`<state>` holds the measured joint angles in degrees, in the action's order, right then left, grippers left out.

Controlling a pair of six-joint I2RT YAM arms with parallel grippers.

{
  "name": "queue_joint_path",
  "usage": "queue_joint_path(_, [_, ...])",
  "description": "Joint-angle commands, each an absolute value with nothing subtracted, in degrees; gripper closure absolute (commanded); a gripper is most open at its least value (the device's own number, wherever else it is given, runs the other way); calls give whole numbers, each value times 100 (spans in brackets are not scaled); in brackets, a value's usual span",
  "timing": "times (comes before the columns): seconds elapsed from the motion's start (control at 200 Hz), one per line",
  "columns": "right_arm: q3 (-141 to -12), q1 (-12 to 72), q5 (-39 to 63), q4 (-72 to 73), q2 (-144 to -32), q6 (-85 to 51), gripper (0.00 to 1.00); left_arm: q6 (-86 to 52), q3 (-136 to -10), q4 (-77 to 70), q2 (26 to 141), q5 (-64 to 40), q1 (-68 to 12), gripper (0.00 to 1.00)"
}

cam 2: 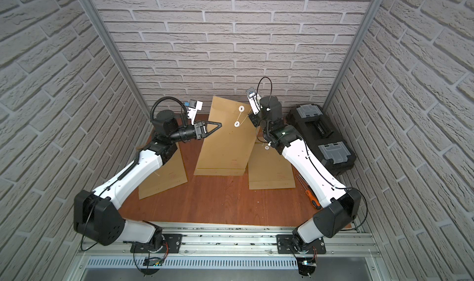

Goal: Close the mouth of the file bag
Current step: Close the file bag.

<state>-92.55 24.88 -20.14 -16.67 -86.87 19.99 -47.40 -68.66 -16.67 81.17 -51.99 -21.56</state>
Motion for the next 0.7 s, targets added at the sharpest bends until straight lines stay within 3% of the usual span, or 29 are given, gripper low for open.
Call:
queue_joint_path(0.0, [-9269, 2419, -2058, -1397, -8568, 2078, 97, -4823, -6842, -2075, 7954, -5381, -2186, 100])
queue_joint_path(0.315, [-9515, 2379, -1874, -1308, -8826, 2294, 97, -4812, -6785, -1962, 7901, -5438, -2280, 100])
queue_joint_path(0.695, [-10583, 2407, -1324, -2583, -9149, 2240, 97, -4184, -6920, -1213, 7913, -5439, -2303, 100])
